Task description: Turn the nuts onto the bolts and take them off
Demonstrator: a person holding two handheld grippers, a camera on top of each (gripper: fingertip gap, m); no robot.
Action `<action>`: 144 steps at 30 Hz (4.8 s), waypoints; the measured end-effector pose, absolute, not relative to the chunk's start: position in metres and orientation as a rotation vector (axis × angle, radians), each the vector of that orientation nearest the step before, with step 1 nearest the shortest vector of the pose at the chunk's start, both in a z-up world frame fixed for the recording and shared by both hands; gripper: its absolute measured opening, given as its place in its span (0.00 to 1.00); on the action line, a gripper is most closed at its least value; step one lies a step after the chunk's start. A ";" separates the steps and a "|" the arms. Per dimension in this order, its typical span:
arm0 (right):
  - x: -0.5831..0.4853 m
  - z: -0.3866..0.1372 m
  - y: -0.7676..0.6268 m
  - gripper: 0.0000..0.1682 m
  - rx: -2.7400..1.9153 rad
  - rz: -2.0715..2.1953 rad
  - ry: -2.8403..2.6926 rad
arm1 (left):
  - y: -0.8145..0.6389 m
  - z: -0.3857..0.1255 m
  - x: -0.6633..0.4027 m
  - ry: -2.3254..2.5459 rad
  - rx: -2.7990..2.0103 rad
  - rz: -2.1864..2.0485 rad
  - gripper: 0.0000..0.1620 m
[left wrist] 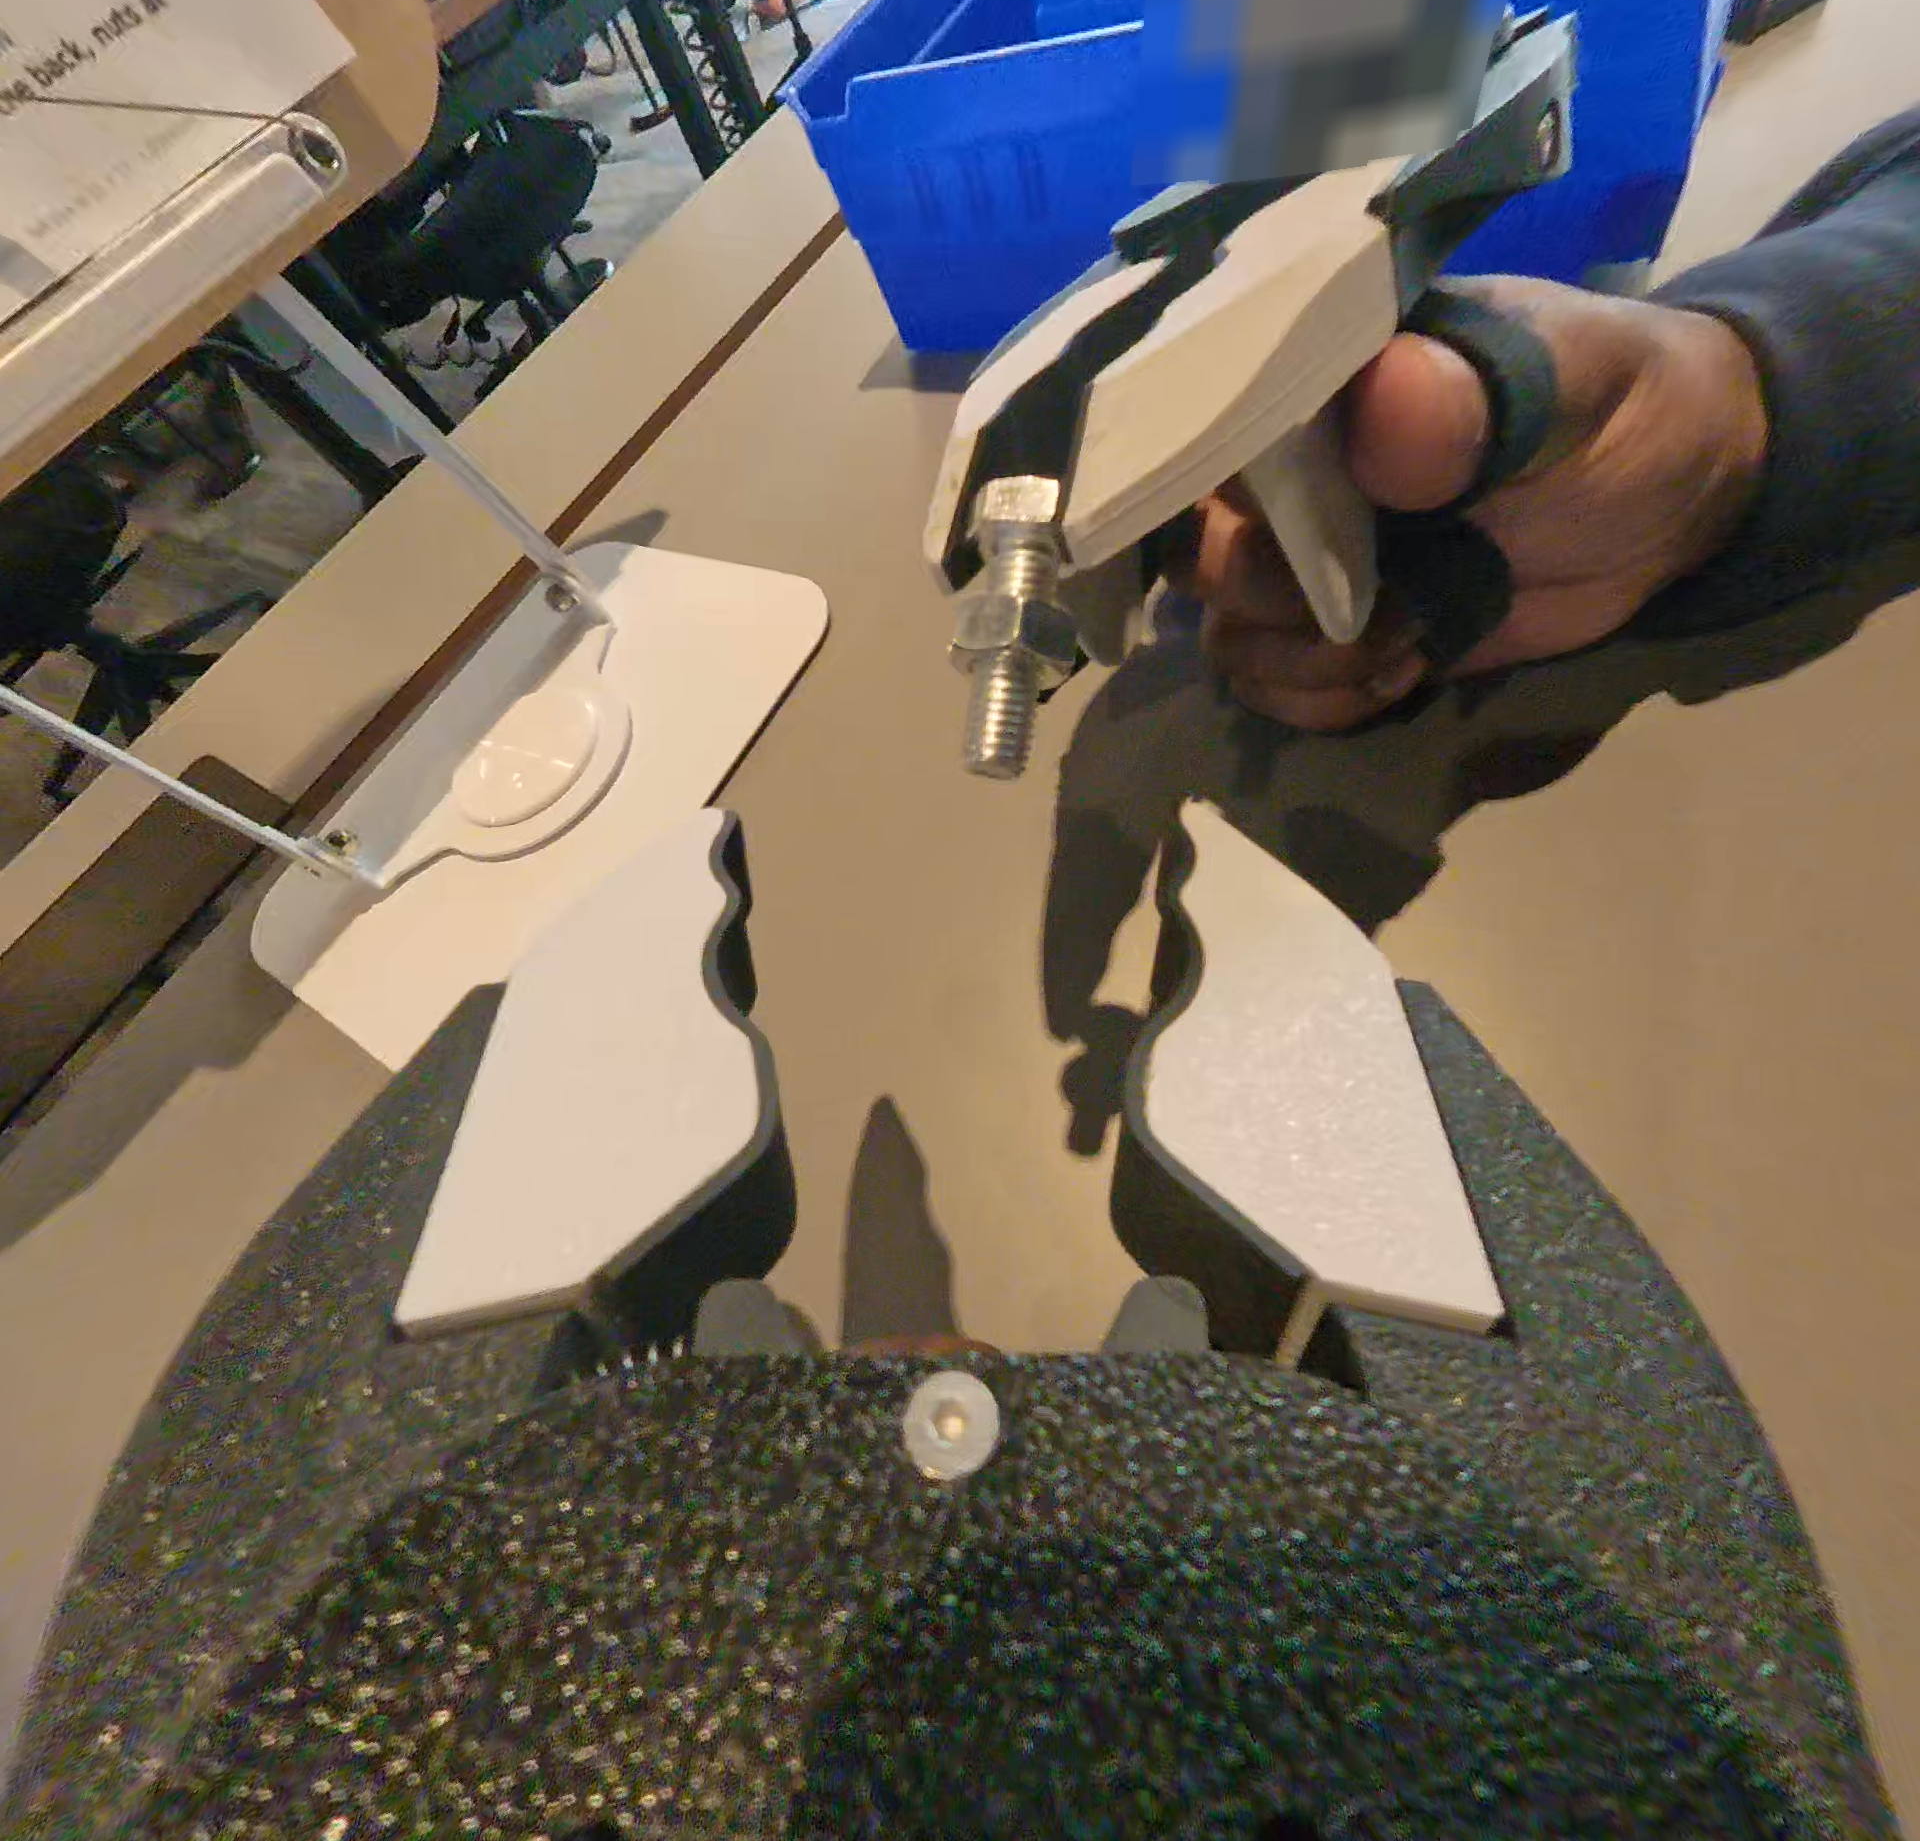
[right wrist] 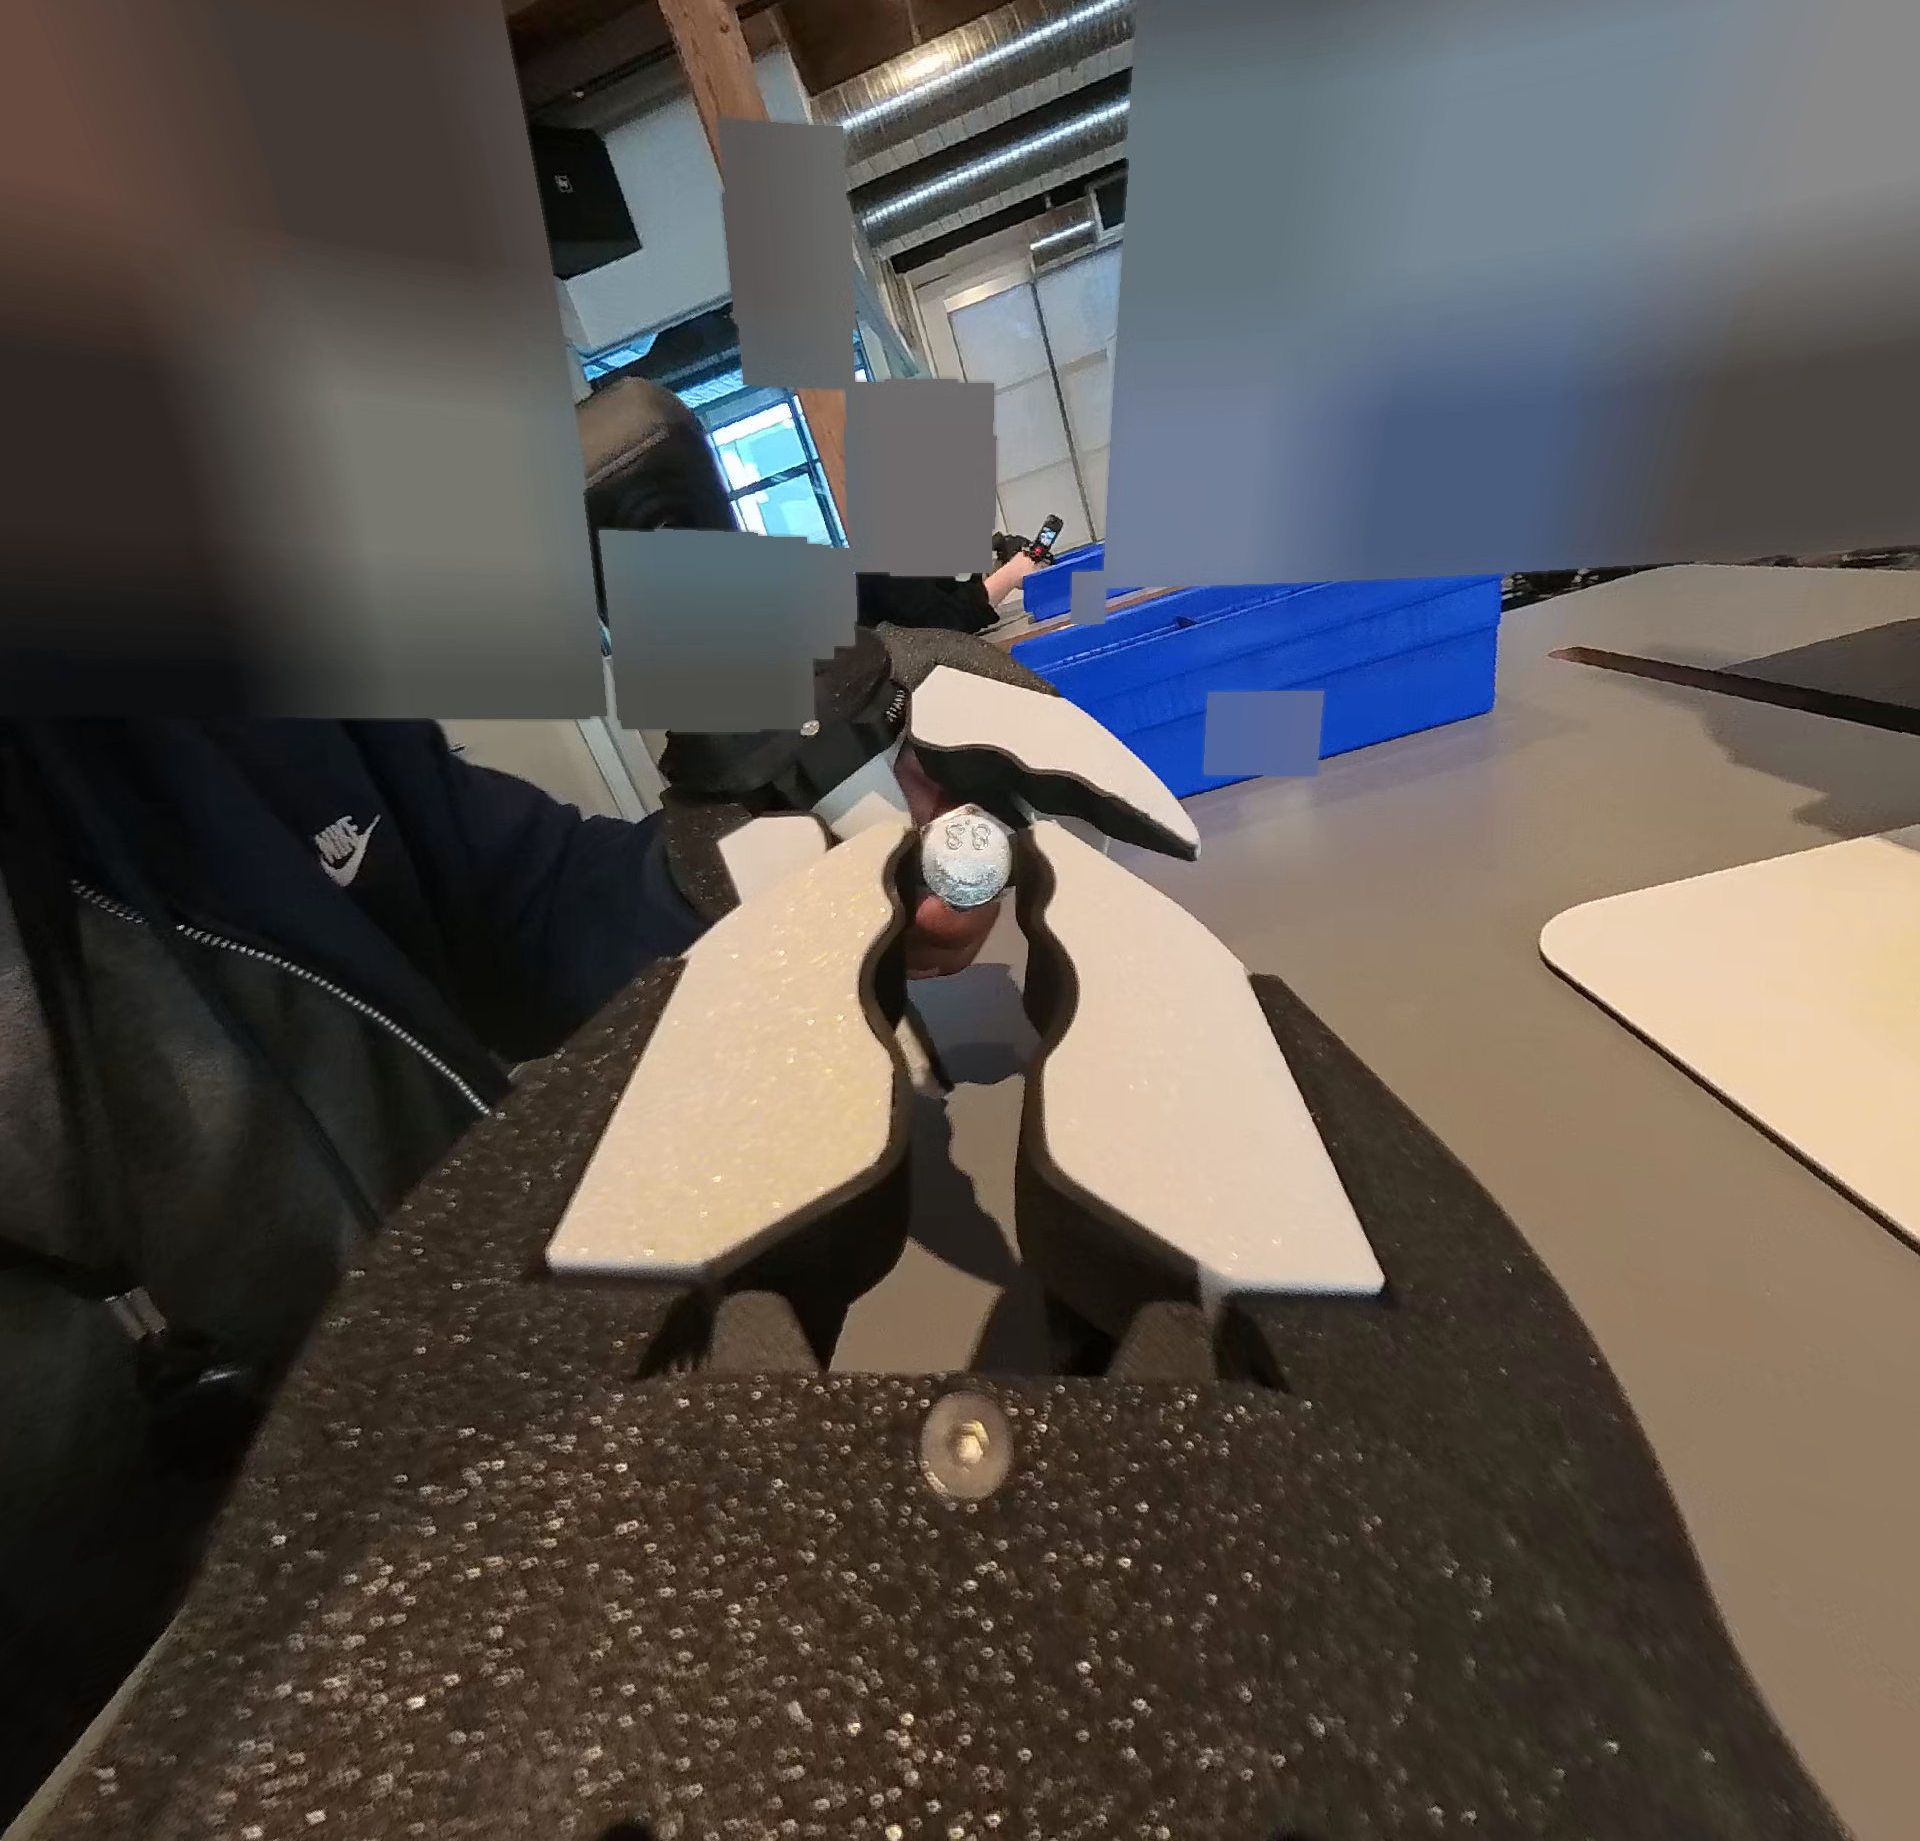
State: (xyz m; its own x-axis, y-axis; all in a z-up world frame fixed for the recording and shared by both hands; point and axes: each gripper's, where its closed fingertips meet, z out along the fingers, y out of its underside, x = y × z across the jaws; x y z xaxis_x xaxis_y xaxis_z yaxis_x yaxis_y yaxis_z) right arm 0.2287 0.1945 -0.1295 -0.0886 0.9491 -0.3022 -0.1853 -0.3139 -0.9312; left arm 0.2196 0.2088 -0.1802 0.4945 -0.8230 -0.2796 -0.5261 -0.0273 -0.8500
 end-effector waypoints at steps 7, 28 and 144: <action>0.228 -0.131 0.196 0.10 -1.261 1.544 -0.930 | 0.215 -0.180 0.211 1.121 -1.728 -0.334 0.44; 0.230 -0.128 0.191 0.10 -1.232 1.563 -0.948 | 0.212 -0.165 0.223 0.975 -1.616 -0.506 0.32; 0.234 -0.141 0.221 0.10 -1.367 1.152 -0.839 | 0.219 -0.135 0.200 0.860 -1.158 -0.742 0.29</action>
State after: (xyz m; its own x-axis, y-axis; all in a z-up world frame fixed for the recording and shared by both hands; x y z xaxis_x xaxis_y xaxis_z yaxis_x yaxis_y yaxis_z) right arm 0.2339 0.2214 -0.1406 0.2745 0.9461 -0.1720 -0.1264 -0.1418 -0.9818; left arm 0.2001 0.2195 -0.1355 0.4849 -0.8545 -0.1863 0.0591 0.2445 -0.9678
